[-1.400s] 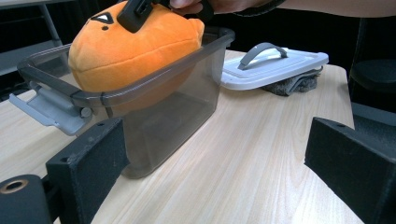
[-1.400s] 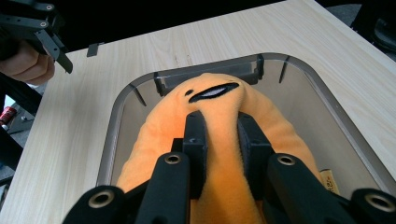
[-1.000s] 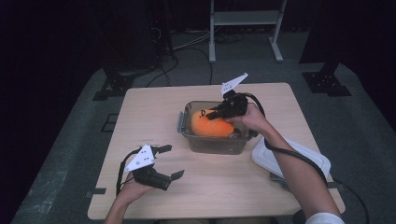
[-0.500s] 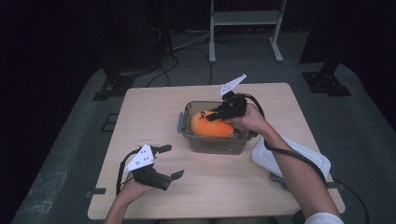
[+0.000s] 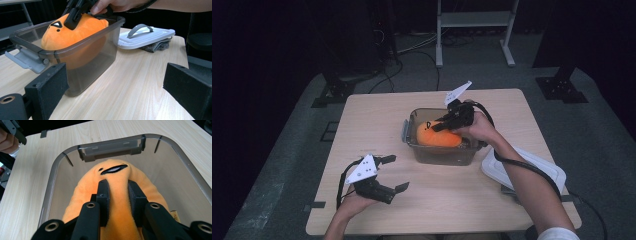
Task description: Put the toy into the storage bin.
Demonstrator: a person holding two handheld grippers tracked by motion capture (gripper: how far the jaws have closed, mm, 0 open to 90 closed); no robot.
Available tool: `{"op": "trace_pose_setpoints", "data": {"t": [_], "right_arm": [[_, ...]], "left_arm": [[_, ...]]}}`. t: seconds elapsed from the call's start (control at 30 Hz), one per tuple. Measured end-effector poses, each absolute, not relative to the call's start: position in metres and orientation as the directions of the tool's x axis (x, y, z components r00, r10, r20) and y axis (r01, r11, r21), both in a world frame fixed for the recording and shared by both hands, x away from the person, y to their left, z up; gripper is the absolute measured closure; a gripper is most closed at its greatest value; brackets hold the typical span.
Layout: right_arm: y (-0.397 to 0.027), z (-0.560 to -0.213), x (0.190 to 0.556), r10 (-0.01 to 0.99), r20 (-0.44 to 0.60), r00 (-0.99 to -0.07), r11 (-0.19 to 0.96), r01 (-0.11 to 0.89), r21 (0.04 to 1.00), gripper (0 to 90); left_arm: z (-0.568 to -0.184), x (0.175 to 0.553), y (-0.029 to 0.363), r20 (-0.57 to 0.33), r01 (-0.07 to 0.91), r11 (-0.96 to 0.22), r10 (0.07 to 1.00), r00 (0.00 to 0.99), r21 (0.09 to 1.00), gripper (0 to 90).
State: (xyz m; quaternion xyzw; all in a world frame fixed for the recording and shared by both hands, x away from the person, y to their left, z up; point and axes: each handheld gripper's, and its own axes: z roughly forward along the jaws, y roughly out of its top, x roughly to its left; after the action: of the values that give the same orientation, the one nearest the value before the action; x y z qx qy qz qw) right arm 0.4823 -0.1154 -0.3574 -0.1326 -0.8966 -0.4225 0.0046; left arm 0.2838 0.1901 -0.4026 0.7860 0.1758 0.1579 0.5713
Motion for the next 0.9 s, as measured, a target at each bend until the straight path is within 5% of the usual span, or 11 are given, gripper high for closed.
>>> {"op": "trace_pose_setpoints", "data": {"t": [0.43,0.9], "right_arm": [[-0.107,-0.363,0.484,0.223,0.116,-0.968,0.645,0.236,0.727,70.5],[-0.101,-0.367,0.482,0.207,0.138,-0.969,0.700,0.245,0.671,56.2]], "left_arm": [[-0.402,0.284,0.191,0.047,0.095,-0.283,0.459,0.887,0.954,4.8],[-0.402,0.283,0.190,0.054,0.087,-0.282,0.458,0.887,0.956,4.8]]}}
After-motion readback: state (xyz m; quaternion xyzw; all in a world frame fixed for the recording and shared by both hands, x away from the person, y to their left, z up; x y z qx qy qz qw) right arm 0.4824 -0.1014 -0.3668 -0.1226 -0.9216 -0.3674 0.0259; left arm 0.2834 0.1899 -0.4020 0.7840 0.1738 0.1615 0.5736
